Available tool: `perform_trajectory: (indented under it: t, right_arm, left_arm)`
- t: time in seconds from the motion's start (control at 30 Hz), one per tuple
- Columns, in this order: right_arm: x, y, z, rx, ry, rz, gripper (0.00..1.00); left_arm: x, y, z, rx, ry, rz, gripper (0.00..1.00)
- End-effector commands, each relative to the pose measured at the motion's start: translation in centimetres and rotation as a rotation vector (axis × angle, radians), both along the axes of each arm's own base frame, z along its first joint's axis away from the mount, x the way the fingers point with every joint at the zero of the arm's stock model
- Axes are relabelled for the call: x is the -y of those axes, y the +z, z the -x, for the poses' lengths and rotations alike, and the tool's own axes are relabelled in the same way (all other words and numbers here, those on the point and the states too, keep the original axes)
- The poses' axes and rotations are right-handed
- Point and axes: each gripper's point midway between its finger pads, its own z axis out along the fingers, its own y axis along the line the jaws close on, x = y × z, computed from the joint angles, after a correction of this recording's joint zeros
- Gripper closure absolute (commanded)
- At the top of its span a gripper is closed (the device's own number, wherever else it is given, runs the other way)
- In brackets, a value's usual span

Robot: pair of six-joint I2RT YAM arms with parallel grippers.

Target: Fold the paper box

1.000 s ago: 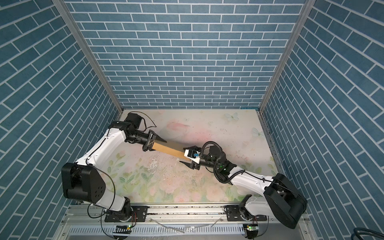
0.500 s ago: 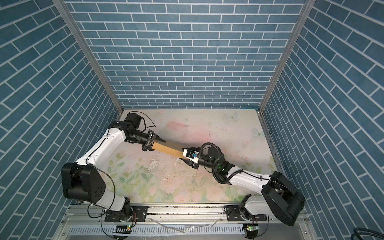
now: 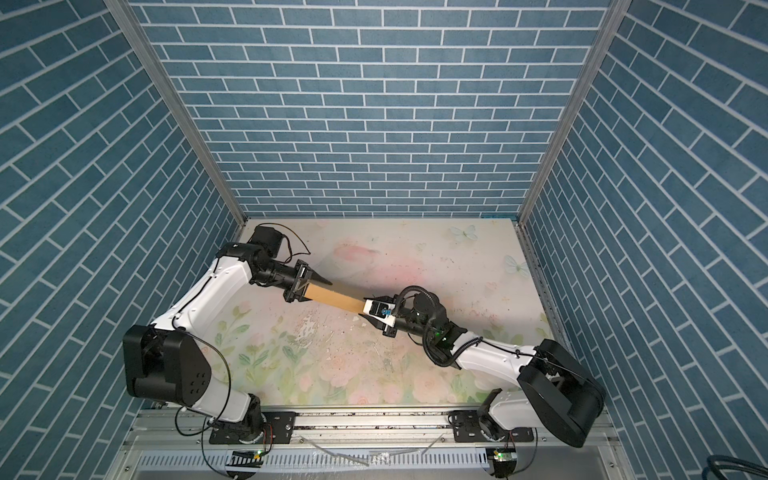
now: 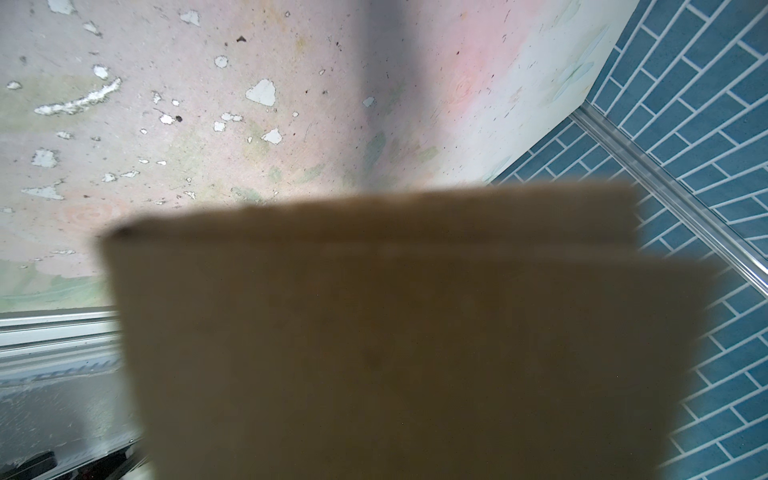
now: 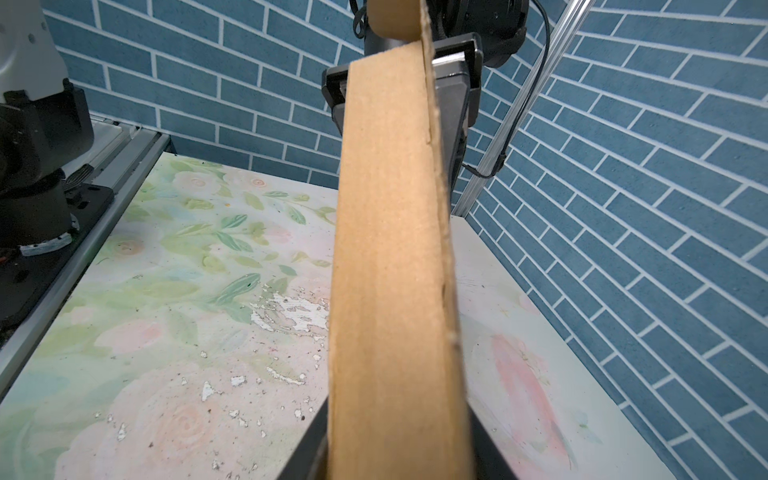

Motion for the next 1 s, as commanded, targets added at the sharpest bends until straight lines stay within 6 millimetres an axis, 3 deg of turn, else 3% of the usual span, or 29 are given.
perform_trajectory:
  t: [0.0, 0.2, 0.47, 0.83, 0.97]
  right_arm:
    - [-1.5, 3.7, 0.6, 0.089, 0.049, -0.076, 0.64]
    - [-1.3, 3.8, 0.7, 0.094, 0.044, -0.075, 0.65]
    - [-1.1, 3.5, 0.7, 0.085, 0.041, -0.056, 0.68]
    - [-0.9, 3.2, 0.6, 0.085, 0.029, -0.042, 0.73]
    - [-0.8, 3.0, 0.5, 0.078, 0.02, -0.032, 0.73]
  left_arm:
    - [1.4, 0.7, 1.1, -0.01, -0.05, 0.062, 1.0]
    - [1.5, 0.6, 1.0, -0.01, -0.054, 0.066, 0.92]
    - [1.4, 0.5, 0.8, 0.001, -0.09, 0.056, 0.72]
    - [0.2, 0.5, 0.3, 0.016, -0.084, 0.042, 0.56]
    - [-0.3, 0.8, 0.2, 0.035, -0.088, 0.039, 0.45]
